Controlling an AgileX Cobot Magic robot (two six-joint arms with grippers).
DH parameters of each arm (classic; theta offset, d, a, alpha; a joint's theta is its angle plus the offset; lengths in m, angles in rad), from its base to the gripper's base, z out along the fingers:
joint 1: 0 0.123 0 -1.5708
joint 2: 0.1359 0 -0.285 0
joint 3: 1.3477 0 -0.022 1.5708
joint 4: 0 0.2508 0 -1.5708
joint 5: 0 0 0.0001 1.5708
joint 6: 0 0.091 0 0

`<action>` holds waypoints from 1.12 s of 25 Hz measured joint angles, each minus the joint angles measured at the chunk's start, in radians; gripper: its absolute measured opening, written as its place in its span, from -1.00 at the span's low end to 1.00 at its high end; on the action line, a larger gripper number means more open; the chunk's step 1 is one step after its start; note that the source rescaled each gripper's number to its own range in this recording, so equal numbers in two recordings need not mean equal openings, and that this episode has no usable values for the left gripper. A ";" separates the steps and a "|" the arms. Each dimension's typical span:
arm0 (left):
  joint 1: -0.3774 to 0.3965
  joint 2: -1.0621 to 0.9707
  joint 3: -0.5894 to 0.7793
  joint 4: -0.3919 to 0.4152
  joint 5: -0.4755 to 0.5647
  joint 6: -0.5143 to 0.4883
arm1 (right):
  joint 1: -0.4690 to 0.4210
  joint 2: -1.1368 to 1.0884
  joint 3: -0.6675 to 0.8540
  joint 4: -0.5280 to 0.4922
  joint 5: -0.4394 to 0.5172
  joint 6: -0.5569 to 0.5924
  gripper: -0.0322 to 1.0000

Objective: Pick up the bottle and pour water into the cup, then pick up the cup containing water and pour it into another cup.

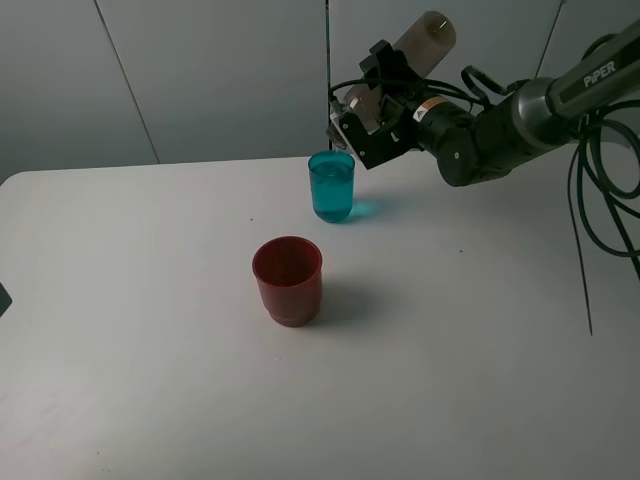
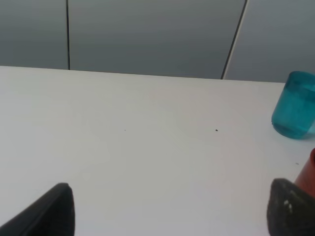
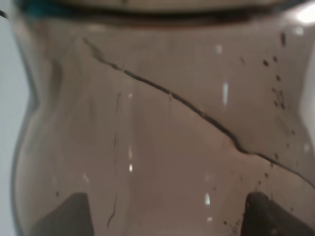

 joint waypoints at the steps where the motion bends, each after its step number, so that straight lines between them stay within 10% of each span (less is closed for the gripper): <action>1: 0.000 0.000 0.000 0.000 0.000 0.000 | 0.000 -0.004 0.000 0.000 0.007 0.007 -0.94; 8: 0.000 0.000 0.000 0.000 0.000 0.000 | 0.000 -0.106 0.000 0.030 0.214 0.369 -0.94; 17: 0.000 0.000 0.000 0.000 0.000 0.000 | -0.033 -0.284 0.009 -0.205 0.593 1.468 -0.94; 23: 0.000 0.000 0.000 0.000 0.000 0.000 | -0.089 -0.313 0.173 -0.257 0.397 1.955 -0.94; 28: 0.000 0.000 0.000 0.000 0.000 0.000 | -0.150 -0.315 0.368 -0.172 0.133 2.070 -0.94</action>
